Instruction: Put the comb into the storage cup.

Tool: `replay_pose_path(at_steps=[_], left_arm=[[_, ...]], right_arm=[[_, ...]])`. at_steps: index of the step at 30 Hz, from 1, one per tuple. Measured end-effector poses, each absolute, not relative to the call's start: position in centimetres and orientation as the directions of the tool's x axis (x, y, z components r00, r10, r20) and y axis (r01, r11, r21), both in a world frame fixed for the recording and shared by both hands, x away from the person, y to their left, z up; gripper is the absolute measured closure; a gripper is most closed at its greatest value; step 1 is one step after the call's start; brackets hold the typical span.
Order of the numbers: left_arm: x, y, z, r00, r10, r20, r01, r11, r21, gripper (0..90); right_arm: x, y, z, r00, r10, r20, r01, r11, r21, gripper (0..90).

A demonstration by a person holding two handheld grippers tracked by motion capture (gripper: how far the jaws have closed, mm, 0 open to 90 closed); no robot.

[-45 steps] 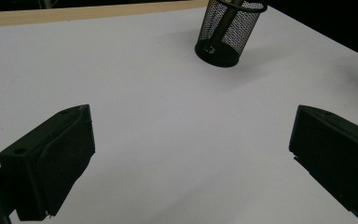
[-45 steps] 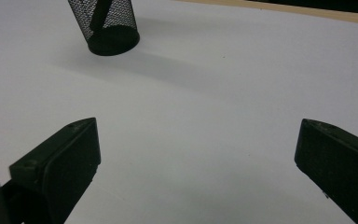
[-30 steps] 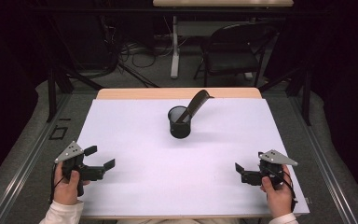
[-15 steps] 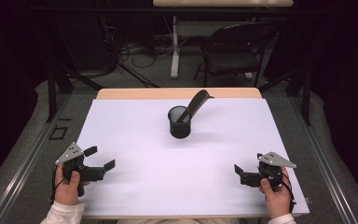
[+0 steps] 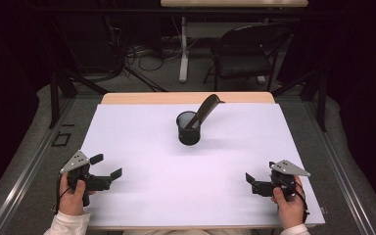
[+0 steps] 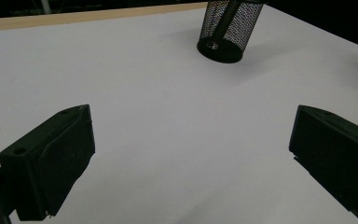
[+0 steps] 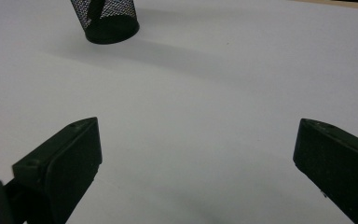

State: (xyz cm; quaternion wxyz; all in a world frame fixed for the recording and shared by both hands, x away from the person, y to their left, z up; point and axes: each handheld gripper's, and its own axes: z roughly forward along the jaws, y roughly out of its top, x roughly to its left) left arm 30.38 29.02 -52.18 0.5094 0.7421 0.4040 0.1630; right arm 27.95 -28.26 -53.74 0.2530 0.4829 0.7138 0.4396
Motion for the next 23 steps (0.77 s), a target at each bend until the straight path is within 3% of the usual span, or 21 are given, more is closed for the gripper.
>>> replay_pose_path(at_steps=[23], left_arm=[[30.48, 29.07, -52.41, 0.619, 0.767, -0.17, 0.439, -0.158, 0.884, 0.5]], right_arm=[[28.06, -28.47, -53.89, -0.4, 0.913, 0.079, 0.474, 0.133, 0.87, 2.7]])
